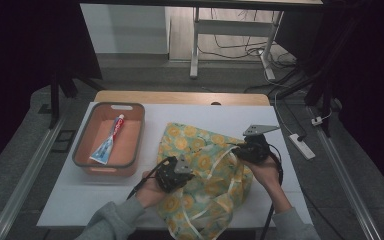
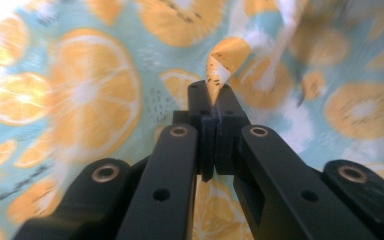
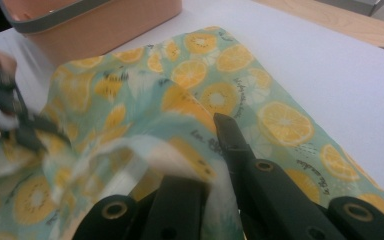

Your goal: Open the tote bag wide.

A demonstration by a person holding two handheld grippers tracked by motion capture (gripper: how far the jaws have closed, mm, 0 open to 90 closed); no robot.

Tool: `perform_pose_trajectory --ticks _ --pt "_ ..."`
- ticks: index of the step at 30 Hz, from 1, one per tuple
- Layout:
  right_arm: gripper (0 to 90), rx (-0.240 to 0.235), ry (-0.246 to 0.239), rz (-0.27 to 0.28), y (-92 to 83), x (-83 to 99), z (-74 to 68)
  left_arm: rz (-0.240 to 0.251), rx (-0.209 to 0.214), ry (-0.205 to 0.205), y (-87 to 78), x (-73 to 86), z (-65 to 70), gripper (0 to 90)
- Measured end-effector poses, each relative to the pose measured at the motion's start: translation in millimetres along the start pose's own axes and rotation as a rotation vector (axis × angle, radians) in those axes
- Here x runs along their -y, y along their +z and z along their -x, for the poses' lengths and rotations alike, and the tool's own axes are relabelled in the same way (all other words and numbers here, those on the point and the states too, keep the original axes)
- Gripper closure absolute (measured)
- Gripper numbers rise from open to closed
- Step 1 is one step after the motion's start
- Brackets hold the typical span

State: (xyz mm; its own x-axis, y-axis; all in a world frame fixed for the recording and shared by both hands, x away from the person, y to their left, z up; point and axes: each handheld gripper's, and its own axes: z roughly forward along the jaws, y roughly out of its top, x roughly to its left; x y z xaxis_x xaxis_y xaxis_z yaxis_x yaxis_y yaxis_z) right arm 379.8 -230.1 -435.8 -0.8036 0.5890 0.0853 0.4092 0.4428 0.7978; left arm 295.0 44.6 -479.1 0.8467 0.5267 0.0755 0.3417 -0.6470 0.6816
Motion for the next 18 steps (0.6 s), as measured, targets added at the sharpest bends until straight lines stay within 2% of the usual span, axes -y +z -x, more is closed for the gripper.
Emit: perform_pose_trajectory --ticks 2,3,5,7,8,12,14,18 --pt "87.9 -0.001 -0.005 0.003 -3.6 0.7 -0.7 0.065 0.004 -0.038 -19.5 0.5 -9.7 88.6" --pt "87.9 -0.007 -0.007 0.014 -13.2 1.9 -2.6 0.093 -0.001 -0.051 -28.9 0.8 -14.0 88.6" --pt "87.9 -0.015 -0.012 0.018 -17.3 2.1 -3.1 0.137 -0.014 -0.077 -44.3 1.3 -22.2 88.6" --pt "87.3 -0.036 -0.025 0.029 -26.6 0.6 -4.7 0.197 0.011 -0.132 -59.3 2.9 -34.6 88.6" --pt "87.3 -0.047 -0.029 0.033 -27.8 0.0 -5.5 0.206 0.017 -0.144 -62.6 3.4 -38.1 88.6" --pt "87.3 -0.066 -0.057 0.032 -27.9 -4.0 -13.6 0.217 -0.017 -0.175 -68.1 5.4 -50.4 88.7" --pt "87.3 -0.072 -0.071 0.029 -25.9 -5.7 -17.9 0.207 -0.046 -0.190 -65.8 6.2 -57.4 88.7" --pt "87.5 -0.085 -0.084 0.029 -25.6 -8.1 -22.1 0.197 -0.056 -0.215 -60.0 6.0 -68.6 88.7"
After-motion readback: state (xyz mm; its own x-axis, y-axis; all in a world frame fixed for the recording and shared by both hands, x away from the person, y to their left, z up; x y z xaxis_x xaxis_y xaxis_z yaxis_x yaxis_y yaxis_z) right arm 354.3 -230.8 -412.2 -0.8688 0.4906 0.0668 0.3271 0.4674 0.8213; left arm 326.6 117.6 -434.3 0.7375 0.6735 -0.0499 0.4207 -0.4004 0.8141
